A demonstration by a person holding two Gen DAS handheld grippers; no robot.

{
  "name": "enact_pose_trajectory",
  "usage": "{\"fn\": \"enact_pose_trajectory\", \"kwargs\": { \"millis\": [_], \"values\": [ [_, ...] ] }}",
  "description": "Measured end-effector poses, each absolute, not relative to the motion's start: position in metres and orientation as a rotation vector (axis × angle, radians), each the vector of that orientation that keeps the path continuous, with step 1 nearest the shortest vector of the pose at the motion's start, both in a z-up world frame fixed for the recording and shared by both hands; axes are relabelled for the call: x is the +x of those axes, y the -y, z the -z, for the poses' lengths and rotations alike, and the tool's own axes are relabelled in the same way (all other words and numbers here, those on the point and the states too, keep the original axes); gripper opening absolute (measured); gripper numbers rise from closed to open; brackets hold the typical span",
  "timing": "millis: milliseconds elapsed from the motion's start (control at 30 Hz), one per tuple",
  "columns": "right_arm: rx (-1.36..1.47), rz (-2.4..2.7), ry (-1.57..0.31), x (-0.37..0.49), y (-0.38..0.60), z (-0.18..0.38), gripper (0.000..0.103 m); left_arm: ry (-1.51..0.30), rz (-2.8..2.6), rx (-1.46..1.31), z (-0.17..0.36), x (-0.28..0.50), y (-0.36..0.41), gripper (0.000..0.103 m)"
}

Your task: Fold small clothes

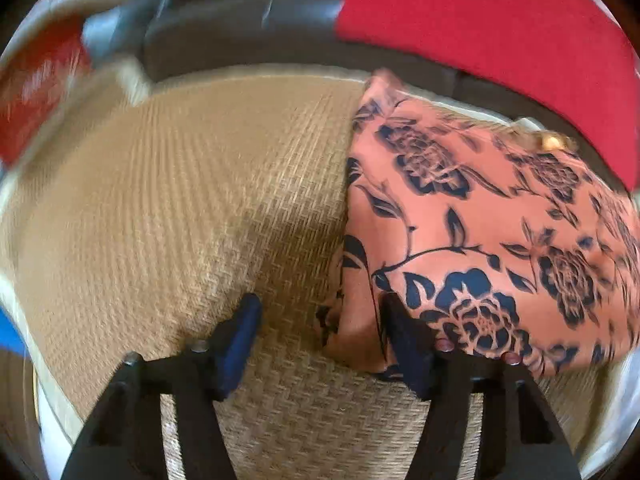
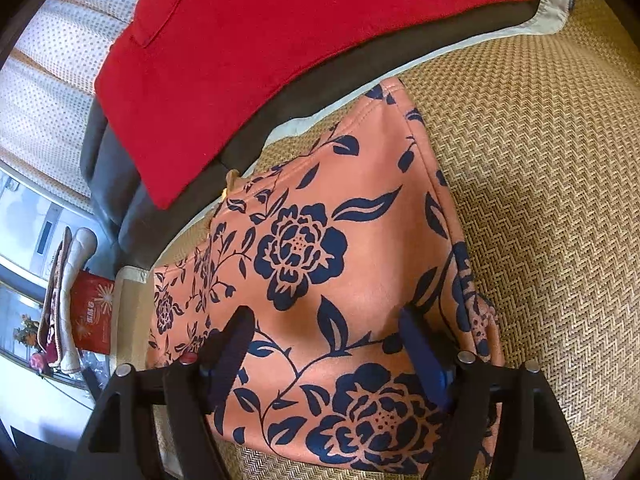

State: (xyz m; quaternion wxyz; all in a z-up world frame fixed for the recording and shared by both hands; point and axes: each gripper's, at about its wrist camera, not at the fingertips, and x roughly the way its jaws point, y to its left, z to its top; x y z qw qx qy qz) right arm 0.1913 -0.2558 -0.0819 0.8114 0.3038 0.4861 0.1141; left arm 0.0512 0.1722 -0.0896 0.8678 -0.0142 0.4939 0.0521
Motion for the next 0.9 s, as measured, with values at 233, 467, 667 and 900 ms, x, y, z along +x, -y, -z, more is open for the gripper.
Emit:
{"fn": "enact_pose_trajectory", "kwargs": {
  "millis": [233, 467, 667, 900],
  "values": [
    [0.642, -0.255, -1.056, 0.195, 0.255, 0.086, 0.078, -1.06, -0.088, -0.011, 0.085, 0.054, -0.164, 0.032],
    [0.669, -0.262, -1.107, 0.211, 0.265, 0.057, 0.079, -1.077, -0.086, -0.022, 0.074, 0.04, -0.178, 0.045],
    [0.689, -0.334, -1.092, 0.274, 0.27, 0.049, 0.079, -0.987, -0.114, -0.043, 0.042, 0.05, -0.175, 0.068],
    [0.9, -0.176, -1.049, 0.327, 0.332, 0.086, 0.078, -0.987, -0.078, -0.016, 0.049, 0.052, -0.154, 0.071]
  ]
}}
